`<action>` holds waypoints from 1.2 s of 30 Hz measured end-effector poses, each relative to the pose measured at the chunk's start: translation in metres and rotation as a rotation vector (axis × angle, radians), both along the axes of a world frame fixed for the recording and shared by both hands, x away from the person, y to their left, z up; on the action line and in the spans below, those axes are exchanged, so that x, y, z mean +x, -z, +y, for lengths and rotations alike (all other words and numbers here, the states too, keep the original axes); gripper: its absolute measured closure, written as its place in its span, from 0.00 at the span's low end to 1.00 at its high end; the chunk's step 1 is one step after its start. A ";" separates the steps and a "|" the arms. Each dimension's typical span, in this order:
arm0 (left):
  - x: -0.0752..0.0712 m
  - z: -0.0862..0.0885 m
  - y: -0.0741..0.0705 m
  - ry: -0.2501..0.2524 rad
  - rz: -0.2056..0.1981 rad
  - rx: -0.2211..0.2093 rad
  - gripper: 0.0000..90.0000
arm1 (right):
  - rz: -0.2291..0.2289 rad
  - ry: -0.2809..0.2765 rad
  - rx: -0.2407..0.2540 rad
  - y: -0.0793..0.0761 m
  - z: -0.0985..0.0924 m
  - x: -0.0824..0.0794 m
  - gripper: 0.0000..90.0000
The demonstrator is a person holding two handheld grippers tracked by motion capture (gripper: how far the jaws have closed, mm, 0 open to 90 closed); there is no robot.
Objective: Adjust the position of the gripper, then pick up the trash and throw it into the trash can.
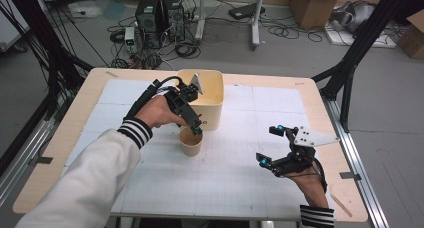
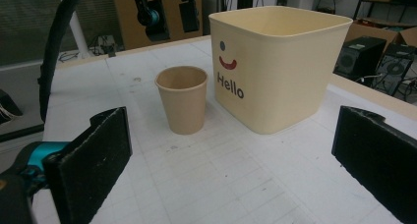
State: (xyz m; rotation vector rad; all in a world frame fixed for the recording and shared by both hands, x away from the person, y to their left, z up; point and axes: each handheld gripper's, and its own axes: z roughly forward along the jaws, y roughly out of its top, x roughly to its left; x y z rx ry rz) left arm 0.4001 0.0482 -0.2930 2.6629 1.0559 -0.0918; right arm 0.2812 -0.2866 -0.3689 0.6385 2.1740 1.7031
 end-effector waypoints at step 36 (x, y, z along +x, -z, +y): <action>0.001 -0.001 0.016 0.007 0.007 -0.017 0.02 | 0.003 0.002 -0.002 0.000 0.000 0.000 0.00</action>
